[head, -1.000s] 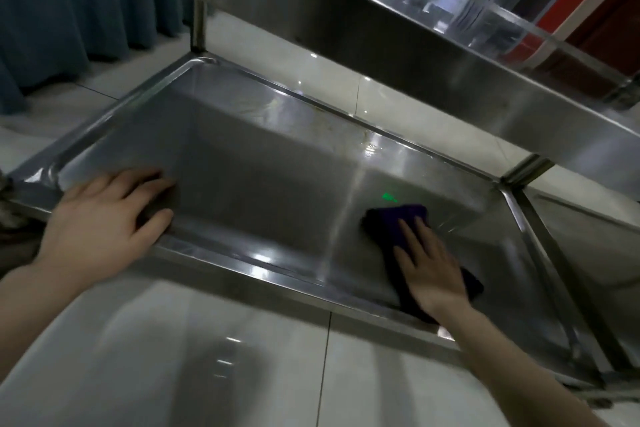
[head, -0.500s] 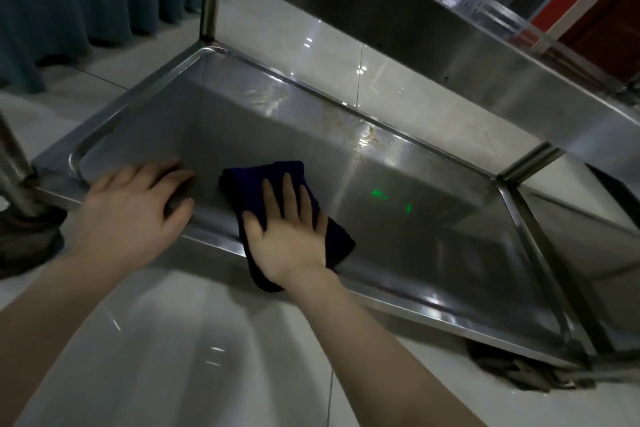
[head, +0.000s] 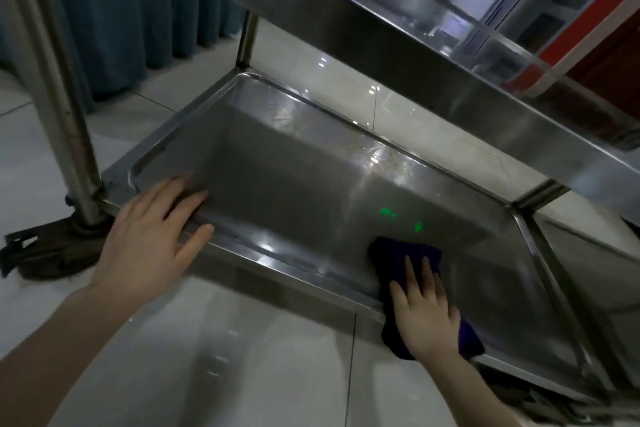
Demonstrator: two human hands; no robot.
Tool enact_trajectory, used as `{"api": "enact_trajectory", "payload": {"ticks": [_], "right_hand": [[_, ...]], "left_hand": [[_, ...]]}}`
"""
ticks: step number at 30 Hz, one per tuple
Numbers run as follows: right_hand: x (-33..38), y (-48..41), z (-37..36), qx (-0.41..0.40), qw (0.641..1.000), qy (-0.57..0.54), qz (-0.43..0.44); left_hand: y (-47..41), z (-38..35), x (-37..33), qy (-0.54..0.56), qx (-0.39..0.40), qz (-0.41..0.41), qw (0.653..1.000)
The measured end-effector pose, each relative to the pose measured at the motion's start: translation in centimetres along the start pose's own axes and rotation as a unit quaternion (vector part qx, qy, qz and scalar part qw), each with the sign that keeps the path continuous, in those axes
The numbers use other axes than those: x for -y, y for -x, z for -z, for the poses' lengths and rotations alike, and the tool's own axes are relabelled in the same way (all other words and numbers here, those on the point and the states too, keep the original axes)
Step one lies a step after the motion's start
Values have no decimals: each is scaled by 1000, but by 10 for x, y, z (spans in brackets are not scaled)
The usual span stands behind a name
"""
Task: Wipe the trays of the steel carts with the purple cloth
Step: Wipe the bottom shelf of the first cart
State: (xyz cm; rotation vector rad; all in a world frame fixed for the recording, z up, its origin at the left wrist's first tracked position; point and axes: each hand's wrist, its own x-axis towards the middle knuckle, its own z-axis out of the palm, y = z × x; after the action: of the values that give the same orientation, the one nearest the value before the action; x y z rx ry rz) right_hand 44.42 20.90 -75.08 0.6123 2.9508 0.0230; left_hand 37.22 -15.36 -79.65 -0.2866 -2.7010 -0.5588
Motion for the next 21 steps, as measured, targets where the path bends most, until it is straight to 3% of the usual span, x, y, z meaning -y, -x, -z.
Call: {"api": "enact_trajectory", "payload": {"ticks": [3,7,9,13,18,21], "right_hand": [[80,-2,-3,-13,999,-14,44],[203,-7,-7,34,981,-67,179],[228,-9,-7,47,969,-76,232],[175,-15,-7,-3,958,-44,282],[36,-17,-6,-36,980,85,174],[8,-15,-2,-3,987,95,131]], "left_hand": [[1,-1,-3,11,-15,18,1000],[7,-5,2,-32,-12,51,998],[8,-2,13,-62,-10,92,994],[17,2,30,-84,-2,74,994],[21,-4,29,-64,-20,75,995],[21,-5,25,-58,-34,66,996]]}}
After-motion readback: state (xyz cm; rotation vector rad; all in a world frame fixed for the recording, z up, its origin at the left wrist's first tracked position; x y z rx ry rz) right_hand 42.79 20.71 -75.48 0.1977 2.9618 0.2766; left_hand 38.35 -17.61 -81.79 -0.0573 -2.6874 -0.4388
